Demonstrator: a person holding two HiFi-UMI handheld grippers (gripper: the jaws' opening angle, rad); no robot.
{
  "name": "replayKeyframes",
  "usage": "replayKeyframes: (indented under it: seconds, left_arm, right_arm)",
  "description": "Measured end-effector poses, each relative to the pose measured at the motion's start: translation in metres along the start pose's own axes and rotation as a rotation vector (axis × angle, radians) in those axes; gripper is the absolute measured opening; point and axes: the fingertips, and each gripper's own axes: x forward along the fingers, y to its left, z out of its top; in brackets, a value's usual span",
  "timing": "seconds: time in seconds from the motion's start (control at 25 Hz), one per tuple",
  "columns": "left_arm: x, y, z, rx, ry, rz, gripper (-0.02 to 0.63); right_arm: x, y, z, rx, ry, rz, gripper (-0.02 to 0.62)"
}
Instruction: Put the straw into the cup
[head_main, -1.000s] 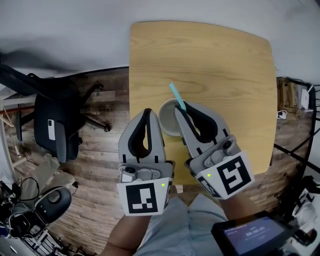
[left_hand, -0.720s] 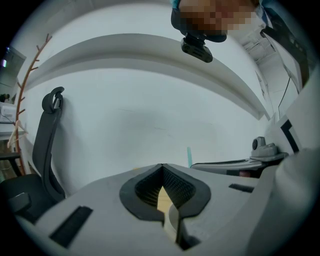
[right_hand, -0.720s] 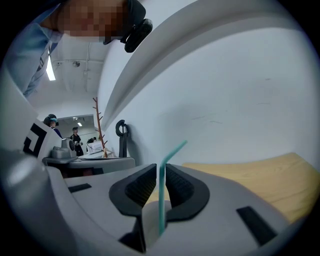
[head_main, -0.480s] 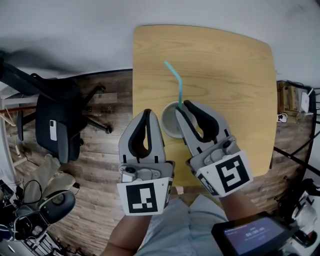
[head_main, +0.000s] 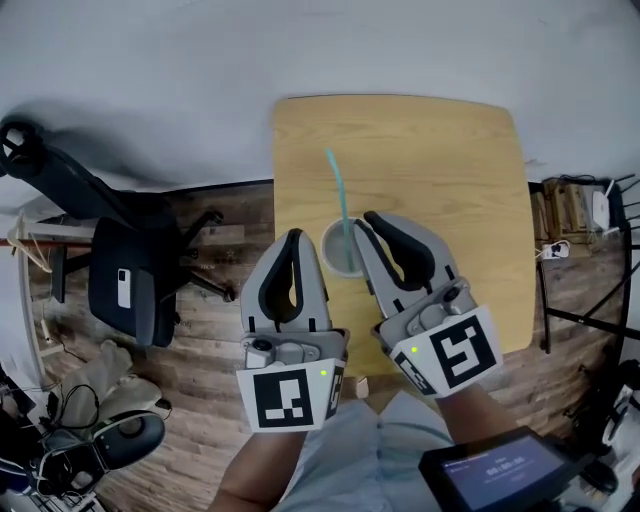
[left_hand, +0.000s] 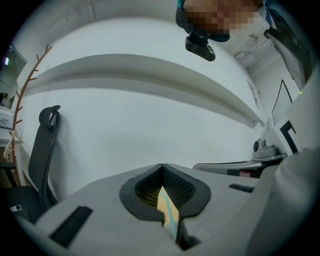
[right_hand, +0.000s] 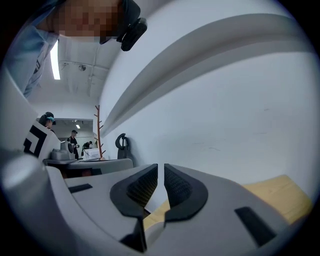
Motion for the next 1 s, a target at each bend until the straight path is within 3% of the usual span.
replayKeyframes:
  seconds: [0.12,0.32,0.6,1.0]
  left_arm:
    - [-0.014,-0.014,0.035,0.029,-0.080,-0.022,-0.002]
    - [-0.091,-0.062,0.076,0.050,-0.207,-0.044,-0.002]
    - [-0.120,-0.088,0.118,0.086,-0.283,-0.082,-0.002]
    - [-0.135,-0.090,0.132,0.111,-0.317,-0.085,-0.002]
  right_arm:
    - [-0.021,0.008,0.038,-0.043,-0.085,-0.018,0.015]
    - [-0.109,0.040,0.083,-0.132,-0.224,-0.053,0.001]
    - [-0.145,0.052,0.120,-0.185,-0.270,-0.085,-0.002]
    - [-0.158,0.067,0.133,-0.201,-0.307,-0.082,-0.002]
